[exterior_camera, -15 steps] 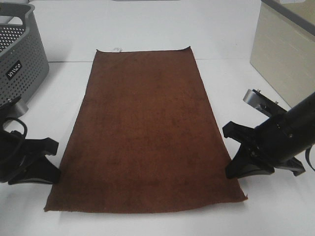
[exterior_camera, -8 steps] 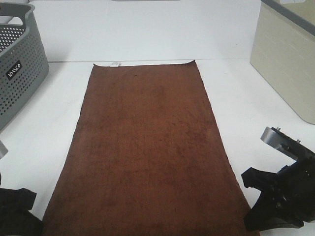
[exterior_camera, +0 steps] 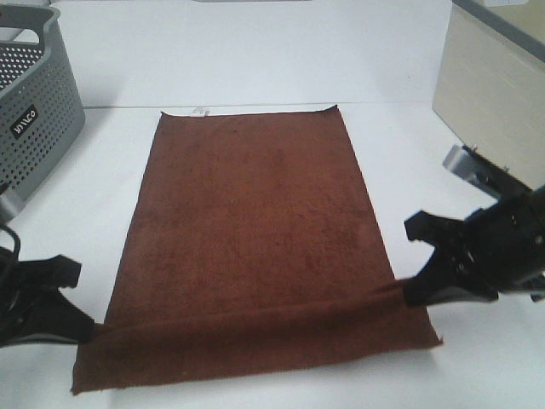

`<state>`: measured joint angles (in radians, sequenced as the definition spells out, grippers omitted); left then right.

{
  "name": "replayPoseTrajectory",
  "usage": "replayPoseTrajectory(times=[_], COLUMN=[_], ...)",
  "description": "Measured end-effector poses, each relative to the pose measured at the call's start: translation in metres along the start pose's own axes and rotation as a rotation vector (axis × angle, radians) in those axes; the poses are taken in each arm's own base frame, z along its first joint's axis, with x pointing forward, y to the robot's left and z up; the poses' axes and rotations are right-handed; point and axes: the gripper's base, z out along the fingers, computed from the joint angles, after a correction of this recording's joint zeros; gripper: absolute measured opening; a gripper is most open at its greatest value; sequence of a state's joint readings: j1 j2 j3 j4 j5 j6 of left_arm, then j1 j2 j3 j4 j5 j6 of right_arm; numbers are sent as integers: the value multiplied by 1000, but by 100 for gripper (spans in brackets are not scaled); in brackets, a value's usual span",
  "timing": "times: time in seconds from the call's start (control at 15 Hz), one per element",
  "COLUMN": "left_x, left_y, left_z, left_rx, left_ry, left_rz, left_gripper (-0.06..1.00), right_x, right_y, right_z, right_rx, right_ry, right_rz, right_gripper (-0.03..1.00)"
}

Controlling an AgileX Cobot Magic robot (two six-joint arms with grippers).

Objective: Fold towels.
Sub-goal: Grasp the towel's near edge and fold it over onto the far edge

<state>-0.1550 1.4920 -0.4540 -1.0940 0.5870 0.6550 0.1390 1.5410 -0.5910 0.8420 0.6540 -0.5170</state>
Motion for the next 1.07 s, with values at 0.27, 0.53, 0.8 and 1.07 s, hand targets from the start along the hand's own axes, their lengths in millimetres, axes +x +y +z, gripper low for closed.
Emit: replayPoseTrajectory(times=[0.27,0.53,0.8,1.07], left_x=[-73,-141,-203,-255], left_y=[-20,-38,-45,-54], left_z=[8,19,37,48], left_rx=[7,27,16,24], left_ry=[-73,-164,-289,-414], left_rz=[25,68,103,143], left_gripper=[0,0,0,0], right_x=[-75,-137,-211,-264], right_y=[20,24,35,36], right_z=[-14,-8,-3,5], right_rx=[5,29,7,23], right_ry=[-60,-80,-167,-257], right_rz=[-74,-89,-143,-195], right_gripper=[0,0,0,0])
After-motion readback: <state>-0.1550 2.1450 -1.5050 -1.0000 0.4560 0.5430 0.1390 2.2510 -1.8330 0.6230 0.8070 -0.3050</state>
